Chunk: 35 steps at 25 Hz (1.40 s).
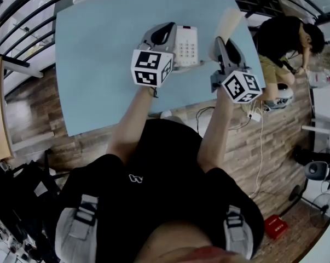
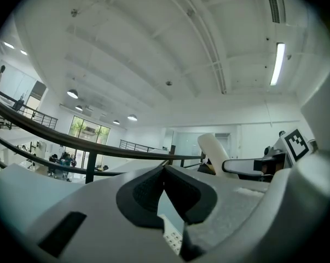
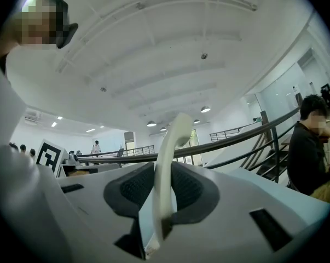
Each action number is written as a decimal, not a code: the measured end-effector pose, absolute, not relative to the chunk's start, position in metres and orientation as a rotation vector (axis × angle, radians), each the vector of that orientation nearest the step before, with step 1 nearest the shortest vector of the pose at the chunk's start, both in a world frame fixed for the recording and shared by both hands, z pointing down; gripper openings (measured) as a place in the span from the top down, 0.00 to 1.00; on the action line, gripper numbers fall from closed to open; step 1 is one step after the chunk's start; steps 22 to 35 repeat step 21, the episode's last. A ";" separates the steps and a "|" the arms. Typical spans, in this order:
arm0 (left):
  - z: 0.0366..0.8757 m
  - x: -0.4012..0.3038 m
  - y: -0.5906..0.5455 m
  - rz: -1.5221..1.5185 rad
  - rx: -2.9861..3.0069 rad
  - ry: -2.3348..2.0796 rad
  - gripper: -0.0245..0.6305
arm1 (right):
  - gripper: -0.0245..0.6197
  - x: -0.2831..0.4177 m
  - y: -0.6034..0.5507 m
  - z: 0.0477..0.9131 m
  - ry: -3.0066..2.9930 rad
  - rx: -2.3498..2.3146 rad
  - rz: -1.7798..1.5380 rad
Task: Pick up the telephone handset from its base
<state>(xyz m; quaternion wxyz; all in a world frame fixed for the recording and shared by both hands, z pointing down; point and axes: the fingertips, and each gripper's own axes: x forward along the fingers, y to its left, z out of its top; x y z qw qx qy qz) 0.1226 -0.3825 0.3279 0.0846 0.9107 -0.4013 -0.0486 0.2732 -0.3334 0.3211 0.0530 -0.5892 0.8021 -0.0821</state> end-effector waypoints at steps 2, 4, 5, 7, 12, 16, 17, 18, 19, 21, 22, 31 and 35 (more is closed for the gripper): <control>0.327 0.120 -0.381 -0.144 2.713 -1.200 0.96 | 0.83 0.271 -0.332 0.321 2.448 -1.796 -0.245; 0.327 0.119 -0.380 -0.145 2.712 -1.203 0.96 | 0.83 0.268 -0.331 0.321 2.457 -1.793 -0.242; 0.328 0.119 -0.380 -0.143 2.712 -1.203 0.96 | 0.83 0.267 -0.332 0.322 2.461 -1.792 -0.242; 0.332 0.121 -0.383 -0.137 2.708 -1.205 0.96 | 0.83 0.266 -0.335 0.326 2.470 -1.790 -0.246; 0.338 0.122 -0.392 -0.113 2.692 -1.251 0.96 | 0.83 0.269 -0.343 0.333 2.483 -1.787 -0.266; 0.339 0.114 -0.398 -0.101 2.667 -1.319 0.96 | 0.83 0.267 -0.347 0.333 2.493 -1.782 -0.262; 0.338 0.112 -0.398 -0.102 2.666 -1.322 0.96 | 0.83 0.265 -0.347 0.333 2.495 -1.780 -0.261; 0.338 0.111 -0.397 -0.103 2.666 -1.323 0.96 | 0.83 0.264 -0.346 0.332 2.497 -1.778 -0.259; 0.337 0.110 -0.397 -0.104 2.666 -1.324 0.96 | 0.83 0.262 -0.346 0.331 2.499 -1.777 -0.256; 0.336 0.108 -0.395 -0.105 2.666 -1.325 0.96 | 0.83 0.259 -0.345 0.330 2.503 -1.774 -0.252; 0.336 0.108 -0.395 -0.105 2.666 -1.325 0.96 | 0.83 0.259 -0.345 0.330 2.503 -1.774 -0.252; 0.336 0.108 -0.395 -0.105 2.666 -1.325 0.96 | 0.83 0.259 -0.345 0.330 2.503 -1.774 -0.252; 0.336 0.108 -0.395 -0.105 2.666 -1.325 0.96 | 0.83 0.259 -0.345 0.330 2.503 -1.774 -0.252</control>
